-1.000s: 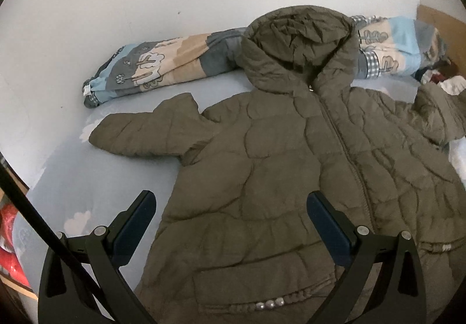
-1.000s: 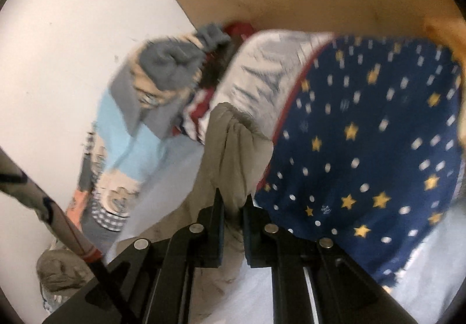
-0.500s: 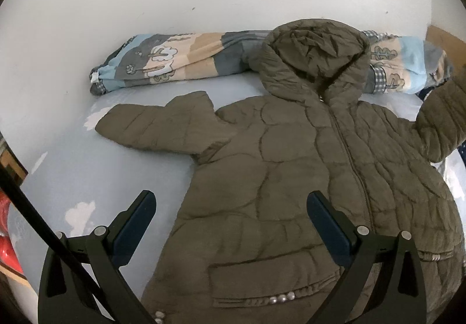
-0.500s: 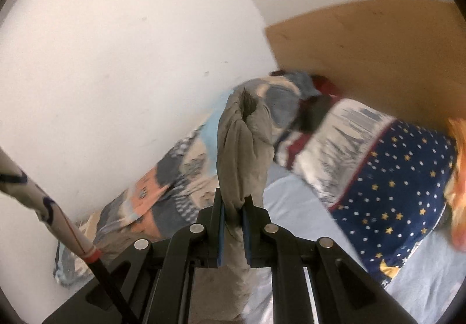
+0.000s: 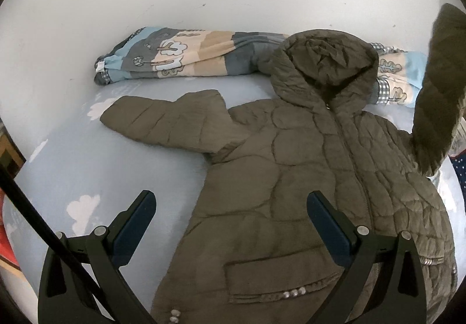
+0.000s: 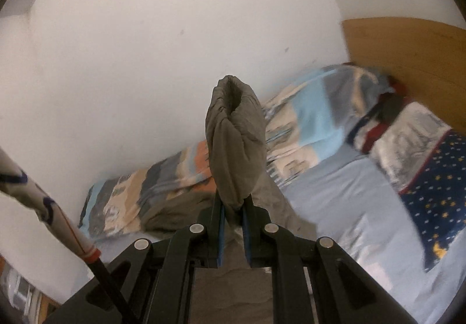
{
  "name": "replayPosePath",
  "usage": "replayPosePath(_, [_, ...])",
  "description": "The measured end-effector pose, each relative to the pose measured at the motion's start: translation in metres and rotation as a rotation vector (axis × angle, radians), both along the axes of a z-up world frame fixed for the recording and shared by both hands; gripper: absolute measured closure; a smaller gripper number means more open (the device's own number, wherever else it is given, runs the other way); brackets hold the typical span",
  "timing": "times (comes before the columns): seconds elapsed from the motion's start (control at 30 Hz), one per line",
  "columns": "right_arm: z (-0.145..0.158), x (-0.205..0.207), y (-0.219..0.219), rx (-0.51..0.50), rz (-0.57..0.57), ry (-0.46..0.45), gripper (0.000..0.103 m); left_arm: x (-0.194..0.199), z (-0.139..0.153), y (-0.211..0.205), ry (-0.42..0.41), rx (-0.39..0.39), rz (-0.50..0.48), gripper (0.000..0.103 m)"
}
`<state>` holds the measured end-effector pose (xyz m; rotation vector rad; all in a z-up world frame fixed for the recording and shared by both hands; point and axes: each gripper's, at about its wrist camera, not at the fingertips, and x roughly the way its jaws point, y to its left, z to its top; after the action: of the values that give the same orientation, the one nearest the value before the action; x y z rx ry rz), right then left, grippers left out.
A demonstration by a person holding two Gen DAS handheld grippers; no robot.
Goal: Fold large clothes
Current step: 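Grasp the jacket sleeve cuff with the right gripper and lift it, then fold the held sleeve across the jacket body with the right gripper, release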
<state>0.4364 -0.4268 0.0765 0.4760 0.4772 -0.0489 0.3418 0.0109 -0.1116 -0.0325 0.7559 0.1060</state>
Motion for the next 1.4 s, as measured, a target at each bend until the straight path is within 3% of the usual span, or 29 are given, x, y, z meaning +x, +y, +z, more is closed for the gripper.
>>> replayPosePath(0.13, [-0.013,0.016,0.044,-0.019,0.058,0.027,0.092,0.001,0.000,0.008,0.012,-0.015,0.016,0.000])
replayPosePath(0.5, [-0.096,0.057,0.157,-0.058,0.228,0.152,0.092,0.004,-0.003,0.018,0.032,-0.025,0.025,0.000])
replayPosePath(0.73, [-0.146,0.070,0.207,-0.137,0.287,0.224,0.092,0.008,-0.005,0.020,0.041,-0.023,0.029,0.000])
replayPosePath(1.1, [-0.238,0.082,0.264,-0.112,0.392,0.381,0.089,0.015,-0.010,0.017,0.060,-0.030,0.039,0.000])
replayPosePath(1.13, [-0.241,0.083,0.267,-0.114,0.394,0.392,0.084,0.016,-0.010,0.016,0.063,-0.033,0.040,0.000])
replayPosePath(1.23, [-0.245,0.081,0.270,-0.104,0.419,0.415,0.053,0.018,-0.011,0.013,0.070,-0.039,0.039,0.000])
replayPosePath(1.4, [-0.213,0.058,0.248,-0.088,0.466,0.307,0.041,0.019,-0.012,0.011,0.070,-0.039,0.041,0.000])
